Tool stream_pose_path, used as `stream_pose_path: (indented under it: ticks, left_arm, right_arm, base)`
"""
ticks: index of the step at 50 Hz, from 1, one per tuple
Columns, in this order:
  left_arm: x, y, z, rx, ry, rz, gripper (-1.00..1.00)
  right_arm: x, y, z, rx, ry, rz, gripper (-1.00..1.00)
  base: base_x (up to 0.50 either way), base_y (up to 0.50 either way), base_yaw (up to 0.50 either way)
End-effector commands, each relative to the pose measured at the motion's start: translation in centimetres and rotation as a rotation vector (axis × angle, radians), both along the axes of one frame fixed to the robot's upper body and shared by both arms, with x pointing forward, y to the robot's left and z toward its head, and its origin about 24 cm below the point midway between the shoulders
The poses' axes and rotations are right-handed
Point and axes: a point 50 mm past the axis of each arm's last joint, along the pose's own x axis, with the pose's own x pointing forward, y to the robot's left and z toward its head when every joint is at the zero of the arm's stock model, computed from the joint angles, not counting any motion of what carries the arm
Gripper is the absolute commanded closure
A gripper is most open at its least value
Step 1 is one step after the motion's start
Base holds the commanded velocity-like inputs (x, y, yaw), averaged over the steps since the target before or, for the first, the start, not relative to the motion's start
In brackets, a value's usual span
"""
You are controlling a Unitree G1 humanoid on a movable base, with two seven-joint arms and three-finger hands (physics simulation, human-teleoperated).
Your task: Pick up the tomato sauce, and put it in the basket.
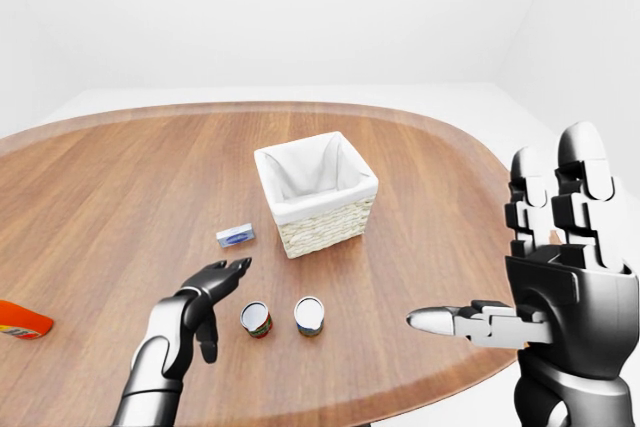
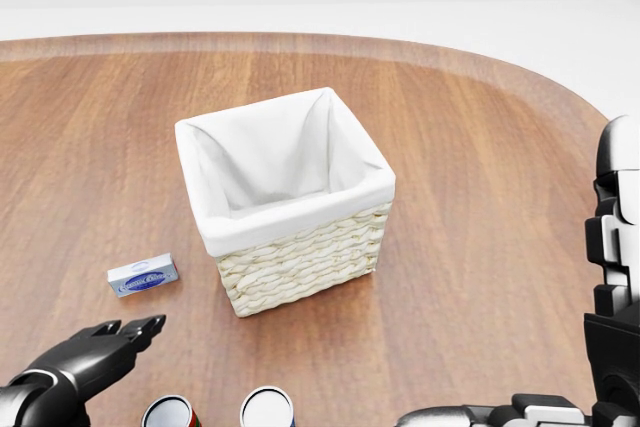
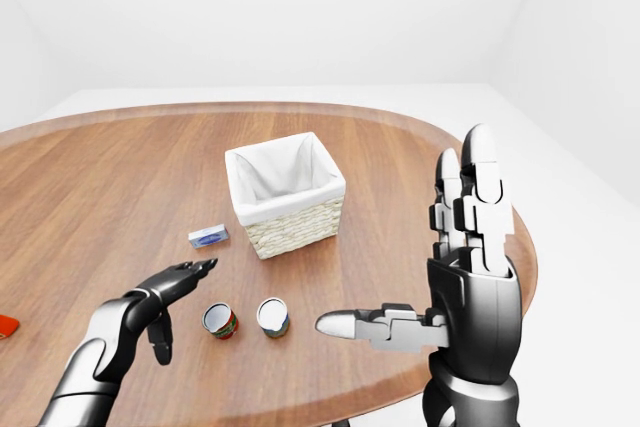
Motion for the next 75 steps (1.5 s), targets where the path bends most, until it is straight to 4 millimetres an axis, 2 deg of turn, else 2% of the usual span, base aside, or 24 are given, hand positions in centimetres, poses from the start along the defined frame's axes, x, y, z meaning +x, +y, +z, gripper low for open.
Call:
stream_pose_path:
  ticks: [1,9,15,44,56,64,75]
  left_arm:
    - [-0.6,-1.4,0.1,-0.111,-0.021,-0.014,-1.0]
    - [-0.7,-1.9,-0.1,-0.109,-0.015,-0.024,-1.0]
    - [-0.7,-2.2,-1.3,-0.076,0.042,-0.036,-1.0]
    - [-0.3,-3.0,-3.3,-0.014,0.031,-0.057,-1.0]
    - [-0.2,-3.8,-2.3,-0.056,0.028,-0.077,-1.0]
    - [-0.2,-4.3,-2.7,-0.052,0.029,-0.092,-1.0]
    - [-0.2,-5.0,-2.3,-0.063,0.024,-0.112,-1.0]
  right_arm:
    - [0.0,0.0,0.0,0.002,0.0,-0.003,-1.0]
    - [0.0,-0.1,0.0,0.004,0.003,-0.003,-1.0]
    - [0.0,-0.2,-0.1,0.005,0.004,-0.004,-1.0]
    - [-0.1,-0.2,-0.1,0.008,0.007,-0.005,-1.0]
    - [-0.1,-0.3,-0.1,0.008,0.009,-0.004,-1.0]
    - [0.0,-0.1,0.0,0.005,0.003,-0.001,-1.0]
    - [0.0,-0.2,0.0,0.006,0.003,-0.001,-1.0]
  base:
    - [0.0,0.0,0.0]
    - [0.0,0.0,0.0]
    - [0.0,0.0,0.0]
    - [0.0,0.0,0.0]
    - [0.0,0.0,0.0]
    - [0.0,0.0,0.0]
    - [0.0,0.0,0.0]
